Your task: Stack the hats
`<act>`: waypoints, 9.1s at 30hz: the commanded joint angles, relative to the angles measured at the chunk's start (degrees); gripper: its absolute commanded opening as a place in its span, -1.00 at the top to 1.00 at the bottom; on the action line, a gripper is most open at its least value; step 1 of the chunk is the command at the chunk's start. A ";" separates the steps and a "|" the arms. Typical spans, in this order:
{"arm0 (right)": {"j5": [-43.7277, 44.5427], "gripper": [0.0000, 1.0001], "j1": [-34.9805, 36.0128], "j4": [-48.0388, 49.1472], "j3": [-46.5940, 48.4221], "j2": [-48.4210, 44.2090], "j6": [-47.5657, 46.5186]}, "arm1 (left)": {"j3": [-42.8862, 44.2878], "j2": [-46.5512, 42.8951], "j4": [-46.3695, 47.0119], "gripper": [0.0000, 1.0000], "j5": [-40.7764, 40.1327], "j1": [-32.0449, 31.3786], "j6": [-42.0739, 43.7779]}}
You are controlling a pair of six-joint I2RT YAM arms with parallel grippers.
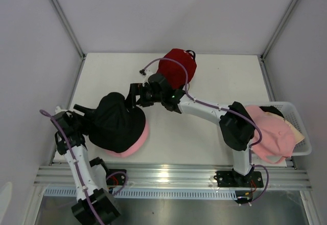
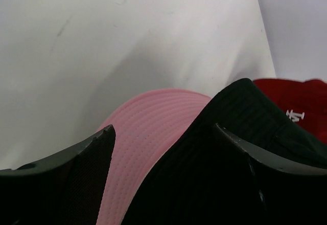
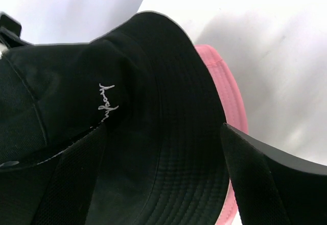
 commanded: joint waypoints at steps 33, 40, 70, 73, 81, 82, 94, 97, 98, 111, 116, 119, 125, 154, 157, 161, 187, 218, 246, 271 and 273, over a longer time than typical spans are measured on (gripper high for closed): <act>9.28 -0.86 -17.67 -2.12 -47.06 -53.76 11.06 | 16.93 3.60 -6.37 -0.97 -4.76 -19.68 2.33; 5.94 -0.82 -13.54 4.05 -47.42 -48.31 12.73 | 4.73 -9.66 -5.76 -0.91 8.09 -17.38 -5.48; 13.85 -0.51 -6.77 11.35 -54.45 -45.32 18.97 | -5.05 -19.79 -6.55 0.81 12.31 -17.47 -13.14; 13.50 -0.50 -5.80 11.78 -54.10 -44.27 19.76 | -6.45 -19.79 -5.76 0.98 12.14 -17.47 -13.32; 13.15 -0.41 -4.66 17.50 -57.35 -44.09 25.65 | -7.77 -22.86 -6.37 0.99 11.44 -17.47 -13.32; 13.23 -0.38 -4.57 17.68 -57.53 -44.52 26.00 | -7.51 -23.13 -7.07 0.99 11.08 -17.47 -13.14; 14.38 0.93 -3.42 19.61 -59.90 -45.41 28.29 | -13.13 -27.26 -6.72 0.99 4.77 -18.34 -15.69; 15.60 1.00 -3.07 18.91 -59.99 -45.50 27.24 | -13.57 -27.79 -6.64 0.99 1.86 -18.87 -15.43; 15.96 1.00 -3.07 18.39 -60.08 -45.41 26.97 | -13.75 -27.35 -6.64 0.99 0.63 -19.13 -14.82; 31.32 1.00 1.75 9.86 -64.21 -47.26 17.13 | -20.78 -25.77 -1.10 0.99 -14.83 -33.01 -16.57; 33.97 1.00 4.39 9.85 -66.66 -44.80 16.68 | -19.82 -24.54 -1.18 0.99 -22.22 -40.84 -16.04; 35.03 1.00 5.36 12.31 -69.21 -44.70 17.57 | -18.94 -24.45 -2.15 0.99 -25.90 -42.69 -15.34; 39.94 1.00 5.80 14.42 -68.08 -44.35 12.92 | -18.85 -27.16 -0.93 0.99 -28.37 -42.95 -12.79; 40.05 0.34 0.11 15.24 -50.51 -29.91 -0.80 | -10.01 -23.31 9.12 0.15 -28.56 -42.95 -3.66; 37.76 -0.25 -3.41 8.55 -47.61 -36.50 -4.22 | -4.36 -20.77 4.54 -0.25 -29.43 -42.95 -3.21; 31.52 -0.57 -7.02 -1.81 -40.23 -42.41 -8.62 | 6.16 -16.54 -2.41 -0.48 -30.93 -42.95 -2.51; 5.85 -0.70 -6.23 -4.47 -23.43 -28.98 -8.98 | 20.17 -1.33 -7.69 -0.38 10.73 -51.74 26.75; 8.93 -0.67 -2.90 13.63 -28.79 -21.77 4.38 | 22.29 1.04 -10.50 -0.50 -14.22 -59.74 24.13; 59.43 -0.99 -35.03 -71.68 -1.61 -59.69 -1.54 | 41.80 10.00 -15.25 -0.99 -31.28 -59.74 21.40; 57.91 -0.66 -56.32 -76.47 -19.90 -66.06 6.43 | 34.50 2.62 -11.38 -0.99 -30.58 -56.05 22.10; 56.66 -0.63 -59.75 -75.31 -22.44 -66.24 8.24 | 34.59 2.54 -11.38 -0.99 -30.75 -56.05 22.19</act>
